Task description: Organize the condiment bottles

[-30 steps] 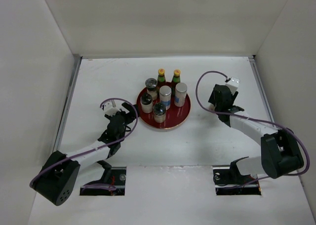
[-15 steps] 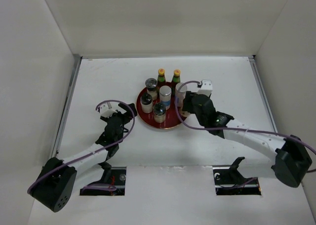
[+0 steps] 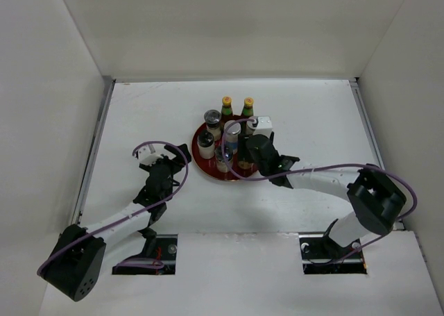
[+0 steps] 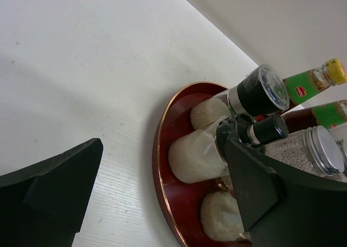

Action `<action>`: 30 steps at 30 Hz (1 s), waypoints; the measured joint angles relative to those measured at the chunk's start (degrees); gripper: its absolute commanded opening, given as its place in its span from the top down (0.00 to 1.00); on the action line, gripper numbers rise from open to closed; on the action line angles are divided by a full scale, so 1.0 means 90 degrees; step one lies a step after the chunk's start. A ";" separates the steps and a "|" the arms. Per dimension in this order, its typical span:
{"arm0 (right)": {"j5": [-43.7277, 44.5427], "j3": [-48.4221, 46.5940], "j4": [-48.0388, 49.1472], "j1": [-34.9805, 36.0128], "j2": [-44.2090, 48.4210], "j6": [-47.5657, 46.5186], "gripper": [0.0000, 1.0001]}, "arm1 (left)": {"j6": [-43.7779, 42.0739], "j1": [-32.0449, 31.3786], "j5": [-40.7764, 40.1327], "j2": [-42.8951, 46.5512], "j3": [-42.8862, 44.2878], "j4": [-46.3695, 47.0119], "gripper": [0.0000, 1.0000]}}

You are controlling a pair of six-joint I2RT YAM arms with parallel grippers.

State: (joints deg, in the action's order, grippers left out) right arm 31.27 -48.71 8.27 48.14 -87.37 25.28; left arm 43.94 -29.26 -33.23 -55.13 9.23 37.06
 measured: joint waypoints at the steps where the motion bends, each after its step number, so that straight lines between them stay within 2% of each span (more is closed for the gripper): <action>1: 0.0007 0.0000 0.0007 0.0007 -0.0002 0.0005 0.15 | 0.0000 0.0000 0.0000 -0.0005 0.0000 0.0000 0.00; 4: 0.0029 -0.0002 0.0044 0.0041 0.0041 -0.0068 0.01 | 0.0002 0.0010 0.0000 -0.0063 0.0000 -0.0002 0.00; 5: 0.0034 -0.0002 0.0039 0.0053 0.0090 -0.0102 0.00 | 0.0000 0.0010 -0.0002 -0.0075 0.0000 -0.0017 0.00; 8: 0.0061 0.0000 0.0036 0.0078 0.0459 -0.0206 0.00 | 0.0000 0.0010 -0.0070 -0.0092 0.0000 -0.0075 0.00; 13: 0.0250 0.0257 0.0306 -0.0029 0.1724 -0.0289 0.00 | 0.0000 0.0002 -0.0112 -0.0112 0.0027 -0.0296 0.00; 17: 0.0549 0.1001 0.0780 -0.0724 0.2509 0.0083 0.00 | 0.0000 -0.0007 -0.0117 -0.0109 0.0126 -0.0503 0.00; 23: 0.0265 0.2225 0.0731 -0.2069 0.2368 0.0993 0.00 | -0.0039 -0.0063 -0.0146 -0.0100 0.0369 -0.0682 0.00; 30: 0.0000 0.2472 0.0656 -0.2307 0.2402 0.1360 0.00 | -0.0051 -0.0044 -0.0168 -0.0221 0.0532 -0.0760 0.00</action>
State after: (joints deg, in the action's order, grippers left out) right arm 31.27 -26.46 14.17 27.38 -65.76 37.52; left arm 43.48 -29.65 -34.74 -57.12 14.02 30.22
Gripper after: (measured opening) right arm 0.999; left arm 0.997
